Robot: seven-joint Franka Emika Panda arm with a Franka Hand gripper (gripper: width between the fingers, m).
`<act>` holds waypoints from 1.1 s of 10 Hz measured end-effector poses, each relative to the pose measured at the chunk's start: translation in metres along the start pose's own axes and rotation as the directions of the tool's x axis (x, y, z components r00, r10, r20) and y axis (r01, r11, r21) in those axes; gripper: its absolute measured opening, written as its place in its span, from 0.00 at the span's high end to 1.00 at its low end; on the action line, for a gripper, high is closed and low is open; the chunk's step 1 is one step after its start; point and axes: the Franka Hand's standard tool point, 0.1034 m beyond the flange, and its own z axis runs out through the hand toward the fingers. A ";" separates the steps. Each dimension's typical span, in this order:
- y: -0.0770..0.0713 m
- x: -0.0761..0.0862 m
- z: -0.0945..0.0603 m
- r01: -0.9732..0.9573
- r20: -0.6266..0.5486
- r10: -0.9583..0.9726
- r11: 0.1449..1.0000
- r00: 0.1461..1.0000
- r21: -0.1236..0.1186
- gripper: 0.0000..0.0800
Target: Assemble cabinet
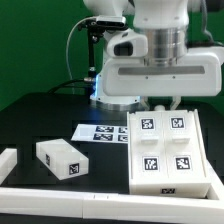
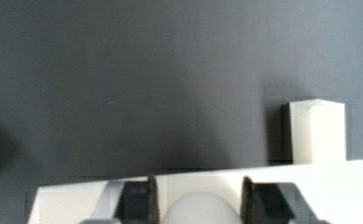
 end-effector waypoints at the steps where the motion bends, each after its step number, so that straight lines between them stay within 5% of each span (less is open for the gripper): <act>1: -0.001 0.001 -0.003 0.080 -0.004 -0.080 0.996 0.997 -0.035 0.73; 5: 0.000 0.000 -0.001 0.095 0.002 -0.095 0.995 0.996 -0.037 0.73; 6: 0.005 -0.005 -0.006 0.102 0.053 -0.099 0.993 0.994 -0.053 0.73; 7: 0.010 -0.006 -0.022 0.089 0.127 -0.076 0.991 0.989 -0.096 0.73; 8: 0.005 0.007 -0.028 0.056 0.164 -0.037 0.992 0.986 -0.112 0.73; 11: 0.002 0.016 -0.027 0.051 0.149 -0.034 0.992 0.988 -0.112 0.73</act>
Offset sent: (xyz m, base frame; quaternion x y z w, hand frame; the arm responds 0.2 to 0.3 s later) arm 0.0000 0.0000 0.0000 0.0000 0.0000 0.0000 1.0000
